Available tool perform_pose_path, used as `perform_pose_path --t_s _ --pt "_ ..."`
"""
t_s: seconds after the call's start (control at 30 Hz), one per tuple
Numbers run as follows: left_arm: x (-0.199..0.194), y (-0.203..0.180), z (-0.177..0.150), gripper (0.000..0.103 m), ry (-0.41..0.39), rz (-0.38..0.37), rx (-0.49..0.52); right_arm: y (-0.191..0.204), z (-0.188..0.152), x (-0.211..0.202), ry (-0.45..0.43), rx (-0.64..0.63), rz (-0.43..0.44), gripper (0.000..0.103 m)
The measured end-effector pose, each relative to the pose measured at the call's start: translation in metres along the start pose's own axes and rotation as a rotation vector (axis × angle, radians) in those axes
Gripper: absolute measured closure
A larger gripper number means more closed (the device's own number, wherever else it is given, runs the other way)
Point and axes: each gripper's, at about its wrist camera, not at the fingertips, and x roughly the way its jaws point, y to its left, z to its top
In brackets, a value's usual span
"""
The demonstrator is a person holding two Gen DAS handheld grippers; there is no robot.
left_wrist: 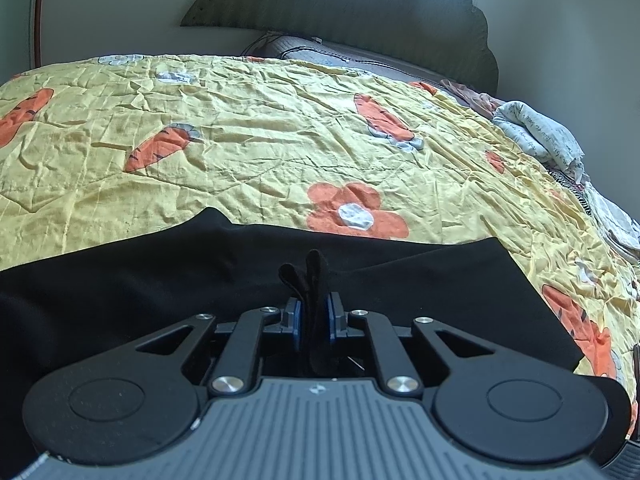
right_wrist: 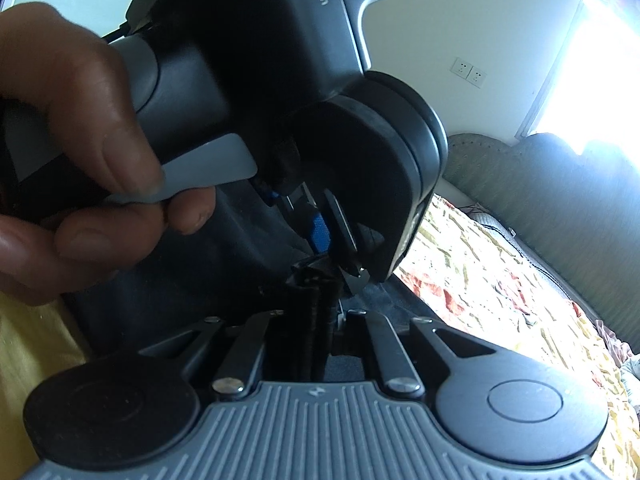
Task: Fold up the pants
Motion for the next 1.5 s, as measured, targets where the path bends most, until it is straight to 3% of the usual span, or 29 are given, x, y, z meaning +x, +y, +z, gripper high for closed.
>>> perform_pose_path --t_s 0.27,0.33,0.4,0.63,0.77,0.93,1.0,1.07,1.27,1.4,1.5 --pt "-0.001 0.001 0.000 0.092 -0.004 0.000 -0.003 0.002 -0.002 0.003 0.001 -0.005 -0.008 0.093" --pt "-0.002 -0.001 -0.001 0.092 -0.008 -0.001 0.000 0.001 -0.004 0.008 0.002 -0.007 -0.019 0.086" --pt "-0.004 0.000 -0.001 0.092 -0.014 0.002 0.001 0.001 -0.005 0.009 -0.002 -0.010 -0.041 0.074" --pt "-0.005 0.005 -0.003 0.092 -0.020 -0.012 -0.021 -0.001 -0.005 0.004 -0.011 -0.021 -0.030 0.069" --pt "-0.005 0.004 -0.002 0.092 -0.028 -0.010 -0.019 0.000 -0.004 -0.008 -0.033 -0.034 -0.006 0.051" --pt "-0.006 0.003 -0.001 0.092 -0.040 -0.009 -0.017 -0.001 -0.008 -0.010 -0.039 -0.043 0.004 0.050" --pt "-0.006 0.006 -0.001 0.075 -0.031 0.004 -0.025 -0.006 -0.008 -0.009 -0.030 -0.010 0.030 0.050" --pt "-0.011 0.012 0.000 0.074 -0.045 0.033 -0.038 -0.016 -0.006 -0.010 -0.033 0.038 0.063 0.050" --pt "-0.038 0.045 0.006 0.055 -0.076 0.126 -0.108 -0.066 -0.004 -0.018 -0.082 0.298 0.223 0.050" --pt "-0.058 0.067 0.001 0.046 -0.090 0.184 -0.160 -0.087 -0.015 0.004 0.010 0.434 0.256 0.050" --pt "-0.063 0.077 -0.006 0.045 -0.061 0.206 -0.168 -0.081 -0.023 0.026 0.114 0.408 0.256 0.050"
